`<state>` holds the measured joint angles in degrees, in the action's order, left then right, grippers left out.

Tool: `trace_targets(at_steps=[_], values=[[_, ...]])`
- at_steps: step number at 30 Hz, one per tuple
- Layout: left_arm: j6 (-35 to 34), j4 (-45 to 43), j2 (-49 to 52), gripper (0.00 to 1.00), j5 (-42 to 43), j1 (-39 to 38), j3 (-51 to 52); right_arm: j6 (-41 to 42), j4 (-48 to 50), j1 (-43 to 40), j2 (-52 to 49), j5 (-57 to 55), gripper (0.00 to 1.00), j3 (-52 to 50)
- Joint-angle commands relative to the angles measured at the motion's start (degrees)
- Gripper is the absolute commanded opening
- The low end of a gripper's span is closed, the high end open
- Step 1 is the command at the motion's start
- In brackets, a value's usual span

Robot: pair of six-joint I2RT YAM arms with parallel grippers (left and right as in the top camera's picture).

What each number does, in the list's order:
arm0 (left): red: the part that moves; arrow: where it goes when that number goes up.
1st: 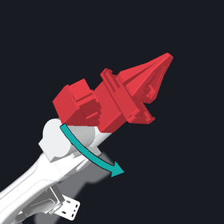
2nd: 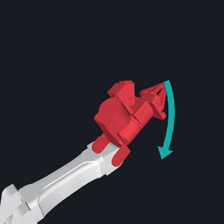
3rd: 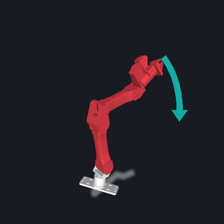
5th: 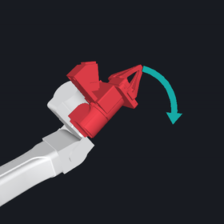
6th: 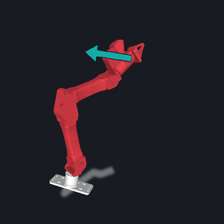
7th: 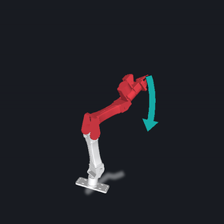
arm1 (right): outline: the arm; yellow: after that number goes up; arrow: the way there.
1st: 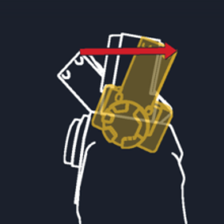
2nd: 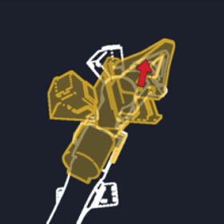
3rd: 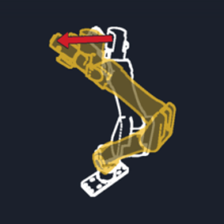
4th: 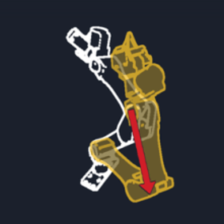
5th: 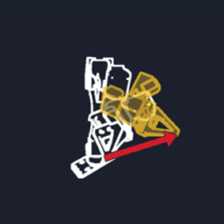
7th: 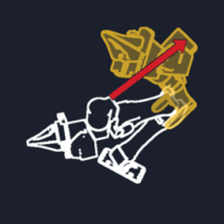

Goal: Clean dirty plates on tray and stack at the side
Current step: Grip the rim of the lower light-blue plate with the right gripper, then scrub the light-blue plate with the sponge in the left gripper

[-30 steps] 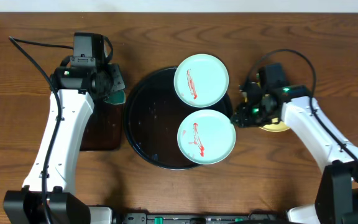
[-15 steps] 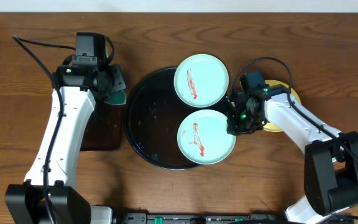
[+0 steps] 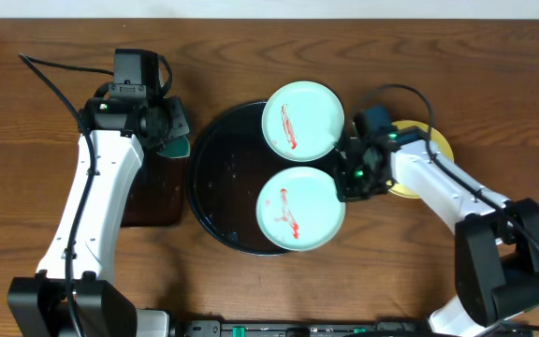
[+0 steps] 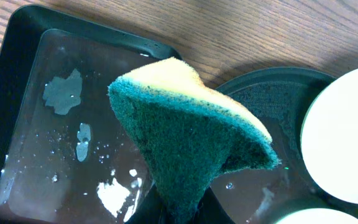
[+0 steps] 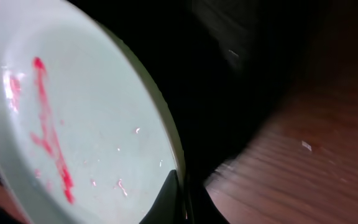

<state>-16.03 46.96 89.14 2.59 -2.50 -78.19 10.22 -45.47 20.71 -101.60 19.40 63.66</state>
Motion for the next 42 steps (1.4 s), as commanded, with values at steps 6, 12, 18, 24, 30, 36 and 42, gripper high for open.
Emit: trace_targets(at_steps=[6,12,18,24,30,36,42], values=[[-2.3,0.8,0.3,0.07,1.7,0.2,0.5,19.8,9.4,9.0,-0.4,-7.2,0.01,2.8],[-2.3,1.5,0.4,0.07,5.2,-0.4,1.9,24.4,14.2,13.6,-3.5,-9.3,0.01,2.8],[-2.3,4.7,0.7,0.07,5.6,-2.7,2.1,26.0,16.6,15.8,-7.5,-9.3,0.01,2.8],[-2.3,7.0,1.0,0.07,7.5,-7.3,4.7,26.2,19.6,15.7,-12.3,-8.2,0.01,2.8],[-2.2,4.0,1.1,0.07,9.0,-11.0,12.1,25.4,20.4,15.6,-13.4,-6.9,0.01,2.8],[-2.9,-5.8,1.2,0.08,8.7,-14.0,19.1,25.3,20.6,15.7,-13.4,-6.2,0.01,2.8],[-5.7,-12.9,6.4,0.07,8.3,-14.2,19.3,24.8,20.6,15.7,-13.4,-5.6,0.01,2.8]])
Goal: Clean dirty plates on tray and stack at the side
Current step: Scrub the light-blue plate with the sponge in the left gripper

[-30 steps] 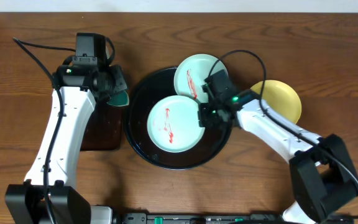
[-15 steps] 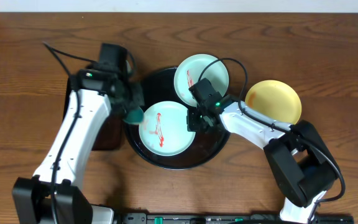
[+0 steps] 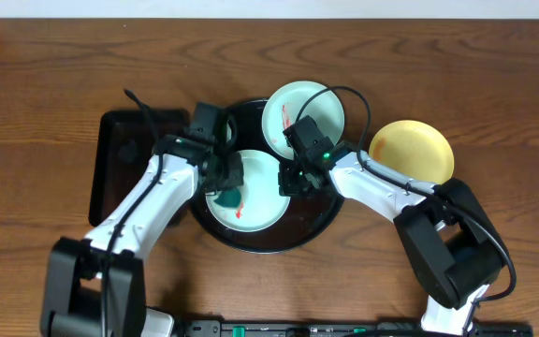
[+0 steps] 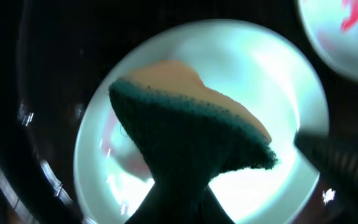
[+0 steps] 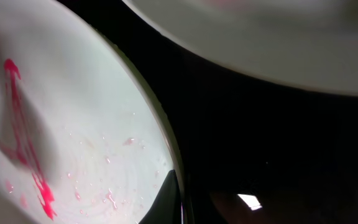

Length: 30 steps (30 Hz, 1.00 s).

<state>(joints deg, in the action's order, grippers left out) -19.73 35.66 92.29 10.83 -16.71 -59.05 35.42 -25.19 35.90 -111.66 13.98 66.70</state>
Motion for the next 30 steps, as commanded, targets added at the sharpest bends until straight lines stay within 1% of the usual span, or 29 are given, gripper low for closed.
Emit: trace_targets(at_steps=[1,6,10,12,16,18,19,22,23,25,27,28,30], values=[[-2.0,-2.3,5.0,0.08,0.1,0.0,0.1,-0.4,0.2,0.5,-3.4,-0.2,0.01,-0.2],[-2.3,-2.3,11.9,0.07,-0.3,0.0,0.0,-0.4,-0.4,0.5,-3.4,-0.2,0.01,-0.2],[-2.9,0.1,13.4,0.07,0.7,0.0,0.0,-0.8,-0.3,0.5,-3.4,-0.2,0.01,-0.2],[-1.8,0.5,13.3,0.07,3.9,0.0,0.0,-0.8,-0.3,0.5,-3.4,-0.2,0.01,-0.2],[6.3,-1.7,13.3,0.07,19.0,0.0,0.0,-0.8,-0.3,0.5,-3.4,-0.2,0.01,-0.2],[8.8,-3.6,13.3,0.07,24.4,0.0,0.0,-0.8,-0.3,0.5,-3.4,-0.2,0.01,-0.2],[9.2,-4.8,13.3,0.08,25.6,0.0,0.0,-0.8,-0.3,0.5,-3.4,-0.2,0.01,-0.2],[9.2,-8.2,13.3,0.07,25.6,0.0,0.0,-0.8,-0.3,0.5,-3.4,-0.2,0.01,-0.2],[8.9,-9.3,13.3,0.07,24.8,0.1,0.0,-0.8,-0.3,0.5,-3.4,-0.2,0.01,-0.2],[6.0,-10.4,13.3,0.08,18.8,0.1,0.0,-0.8,-0.4,0.5,-3.4,-0.2,0.01,-0.2],[3.0,-10.5,13.3,0.07,9.4,0.1,0.0,-0.8,-0.5,0.5,-3.4,-0.2,0.01,-0.2],[0.6,-10.4,13.3,0.07,-0.5,0.1,0.0,-0.8,-0.6,0.5,-3.4,-0.2,0.01,-0.2],[-2.2,-10.5,13.3,0.07,-10.4,0.1,0.0,-0.8,-0.6,0.5,-3.4,-0.2,0.01,-0.2]])
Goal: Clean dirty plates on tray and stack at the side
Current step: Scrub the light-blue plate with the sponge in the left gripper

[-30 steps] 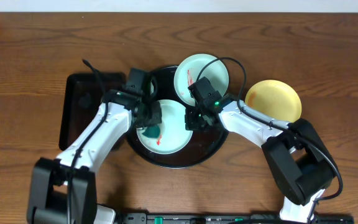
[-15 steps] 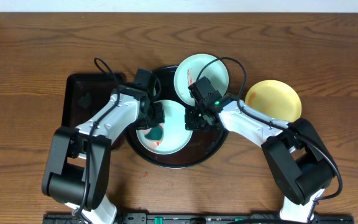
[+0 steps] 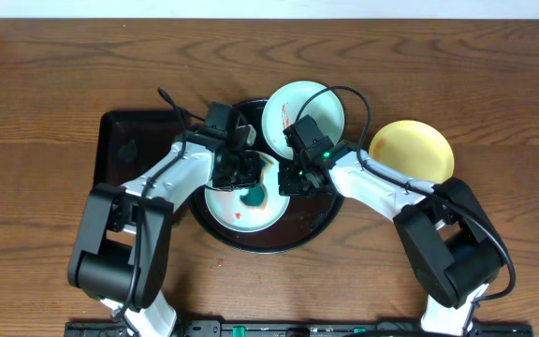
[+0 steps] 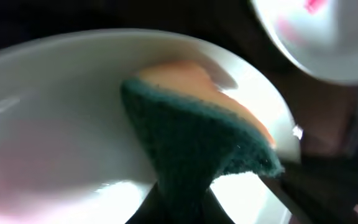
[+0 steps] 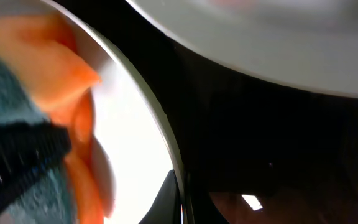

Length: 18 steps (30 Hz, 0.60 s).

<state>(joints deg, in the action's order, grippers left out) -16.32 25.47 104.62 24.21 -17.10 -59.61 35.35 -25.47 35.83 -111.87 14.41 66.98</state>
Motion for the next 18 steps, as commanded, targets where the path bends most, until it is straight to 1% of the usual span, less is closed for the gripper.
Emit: trace_targets(at_steps=[1,2,4,7,11,13,15,17,18], values=[[-7.8,-0.3,0.9,0.07,-29.2,0.5,0.5,-0.7,-0.3,0.6,-3.2,-0.7,0.01,-0.5],[-9.9,-0.3,0.9,0.07,-33.5,0.5,0.5,-0.7,-0.3,0.6,-3.2,-0.7,0.01,-0.5],[-12.2,0.1,0.9,0.07,-37.4,0.5,0.5,-0.7,-0.3,0.6,-3.2,-0.9,0.01,-0.5],[-12.6,1.1,0.9,0.08,-37.4,0.4,0.5,-0.7,-0.3,0.6,-3.2,-0.9,0.01,-0.5],[-12.5,5.2,0.9,0.07,-36.5,0.3,0.5,-0.7,-0.3,0.6,-3.2,-0.9,0.01,-0.5],[-11.6,8.2,0.9,0.07,-34.4,0.3,0.5,-0.7,-0.3,0.6,-3.2,-0.9,0.01,-0.5],[-8.3,10.4,0.9,0.07,-30.5,0.3,0.5,-0.7,-0.3,0.6,-3.2,-0.9,0.01,-0.5],[-3.5,11.8,0.9,0.07,-24.4,0.3,0.5,-0.7,-0.2,0.6,-3.2,-0.9,0.01,-0.5],[-0.2,12.3,0.9,0.08,-20.0,0.3,0.5,-0.7,-0.2,0.6,-3.2,-0.9,0.01,-0.5]])
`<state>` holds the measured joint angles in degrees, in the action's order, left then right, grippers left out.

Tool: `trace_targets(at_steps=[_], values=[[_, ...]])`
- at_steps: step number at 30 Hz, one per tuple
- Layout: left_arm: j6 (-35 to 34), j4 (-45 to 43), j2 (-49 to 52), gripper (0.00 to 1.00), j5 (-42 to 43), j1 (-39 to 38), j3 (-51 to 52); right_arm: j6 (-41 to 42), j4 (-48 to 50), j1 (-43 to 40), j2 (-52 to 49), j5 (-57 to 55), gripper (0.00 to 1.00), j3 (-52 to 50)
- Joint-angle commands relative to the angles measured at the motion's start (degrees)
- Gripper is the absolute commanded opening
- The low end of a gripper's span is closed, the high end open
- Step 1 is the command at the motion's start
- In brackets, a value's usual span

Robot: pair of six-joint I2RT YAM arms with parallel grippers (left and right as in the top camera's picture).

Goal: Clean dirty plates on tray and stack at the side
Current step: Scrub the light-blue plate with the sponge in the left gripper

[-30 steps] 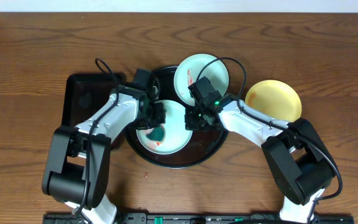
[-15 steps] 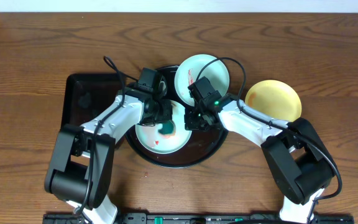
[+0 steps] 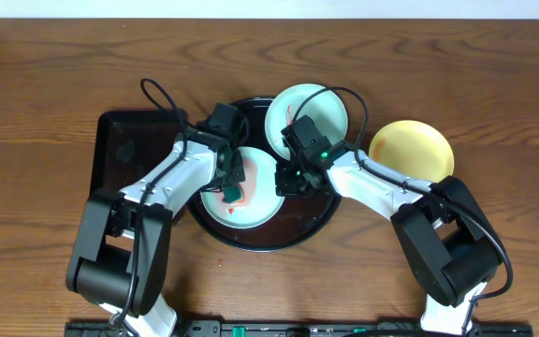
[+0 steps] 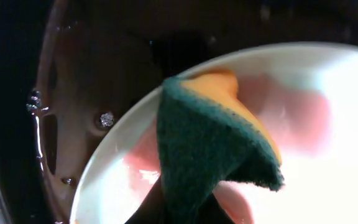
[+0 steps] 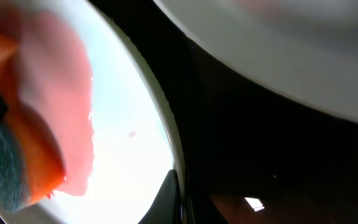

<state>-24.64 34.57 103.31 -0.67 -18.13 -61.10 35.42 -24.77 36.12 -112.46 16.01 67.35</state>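
Two pale green plates lie in the round black tray [image 3: 293, 225]. The far plate [image 3: 312, 112] carries a red smear. The near plate [image 3: 255, 201] shows smeared pink [image 4: 303, 121]. My left gripper [image 3: 231, 183] is shut on a green-and-yellow sponge [image 4: 210, 143], which is pressed on the near plate's left part. The right gripper [image 3: 286, 181] is shut on that plate's right rim [image 5: 178, 180]. In the right wrist view the sponge shows at the left edge and the far plate [image 5: 291, 56] fills the top.
A yellow plate [image 3: 412, 150] lies on the wooden table to the right of the tray. A black rectangular tray [image 3: 124, 168] holding some water sits to the left. Cables loop above both arms.
The sponge has moved from the near plate's right-middle to its left part. The red marks there now show as a wide pink smear. The right gripper still grips the rim.
First my left gripper held the sponge over the rectangular tray, while the right gripper gripped the near plate's rim at the round tray's right. Then the plate lay left of centre with the sponge on it. The sponge has since stood at different spots on it.
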Motion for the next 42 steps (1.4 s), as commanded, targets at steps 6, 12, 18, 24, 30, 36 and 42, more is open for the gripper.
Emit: trace_targets(at_steps=[6,12,18,24,30,36,42], values=[[21.6,3.8,2.2,0.08,28.1,1.4,2.0,-0.8,-0.9,0.3,-2.6,-2.5,0.01,-0.9],[25.1,3.8,2.2,0.07,30.9,1.4,2.0,-0.8,-1.0,0.3,-2.6,-2.5,0.01,-0.9],[17.9,1.7,2.2,0.07,11.0,1.4,2.0,-0.8,-0.9,0.3,-2.6,-2.5,0.01,-0.9],[5.2,-3.0,1.9,0.07,-1.4,1.4,1.2,-0.8,-1.1,0.3,-2.6,-2.5,0.01,-0.9],[1.4,-5.8,0.8,0.07,-3.6,1.3,0.0,-0.8,-1.4,0.3,-2.6,-2.5,0.01,-1.0],[-1.9,-7.8,0.7,0.07,-16.5,1.3,0.0,-0.8,-1.4,0.3,-2.6,-2.5,0.01,-1.0],[-0.7,-7.1,0.7,0.07,-16.3,1.3,0.0,-0.8,-1.4,0.3,-2.6,-2.5,0.01,-1.0]])
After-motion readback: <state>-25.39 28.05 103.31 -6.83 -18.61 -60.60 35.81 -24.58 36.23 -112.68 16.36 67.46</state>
